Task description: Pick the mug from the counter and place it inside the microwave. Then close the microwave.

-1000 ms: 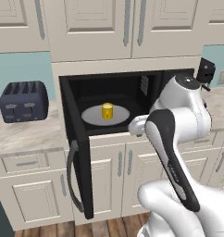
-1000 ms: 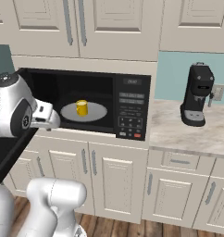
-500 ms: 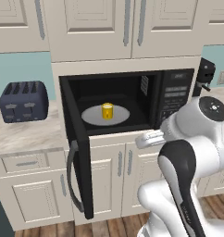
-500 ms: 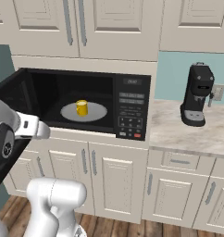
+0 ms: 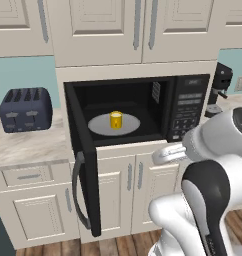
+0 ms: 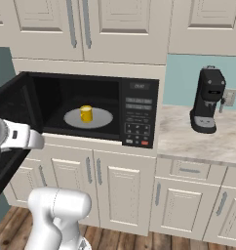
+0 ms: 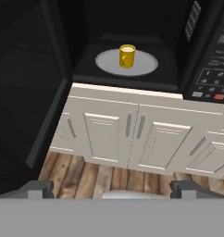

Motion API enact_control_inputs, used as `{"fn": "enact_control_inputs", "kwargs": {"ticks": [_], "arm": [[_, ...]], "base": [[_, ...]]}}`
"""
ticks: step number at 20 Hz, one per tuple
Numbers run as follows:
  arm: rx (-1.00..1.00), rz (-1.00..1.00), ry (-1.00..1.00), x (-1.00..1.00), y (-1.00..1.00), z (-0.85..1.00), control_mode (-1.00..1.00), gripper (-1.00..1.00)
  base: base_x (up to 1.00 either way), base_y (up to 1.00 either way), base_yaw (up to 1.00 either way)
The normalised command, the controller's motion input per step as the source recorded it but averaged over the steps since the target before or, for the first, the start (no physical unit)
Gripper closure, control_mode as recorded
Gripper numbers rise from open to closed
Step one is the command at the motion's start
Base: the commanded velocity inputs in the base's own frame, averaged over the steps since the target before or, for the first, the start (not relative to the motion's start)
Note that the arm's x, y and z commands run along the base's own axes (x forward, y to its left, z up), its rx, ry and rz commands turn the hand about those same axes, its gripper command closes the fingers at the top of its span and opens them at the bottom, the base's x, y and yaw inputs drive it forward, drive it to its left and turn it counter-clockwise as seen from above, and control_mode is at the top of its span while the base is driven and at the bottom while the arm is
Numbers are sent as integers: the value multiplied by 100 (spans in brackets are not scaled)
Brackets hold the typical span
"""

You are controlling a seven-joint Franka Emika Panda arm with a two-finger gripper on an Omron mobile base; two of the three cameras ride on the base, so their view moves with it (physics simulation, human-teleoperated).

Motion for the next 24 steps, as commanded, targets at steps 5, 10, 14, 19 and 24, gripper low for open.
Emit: {"fn": "enact_control_inputs", "kwargs": {"ticks": [5, 10, 14, 19, 24], "arm": [[-1, 0, -19, -24, 18, 0, -100, -100], [-10, -9, -23, 0, 51, 1, -100, -100], [-2, -12, -24, -23, 19, 0, -100, -100], [0, -13, -19, -10, 11, 0, -100, -100], [0, -16, -17, -16, 5, 0, -100, -100]], "base": [[0, 0, 0], [0, 0, 0], [0, 0, 0], [0, 0, 0], [0, 0, 0]]}}
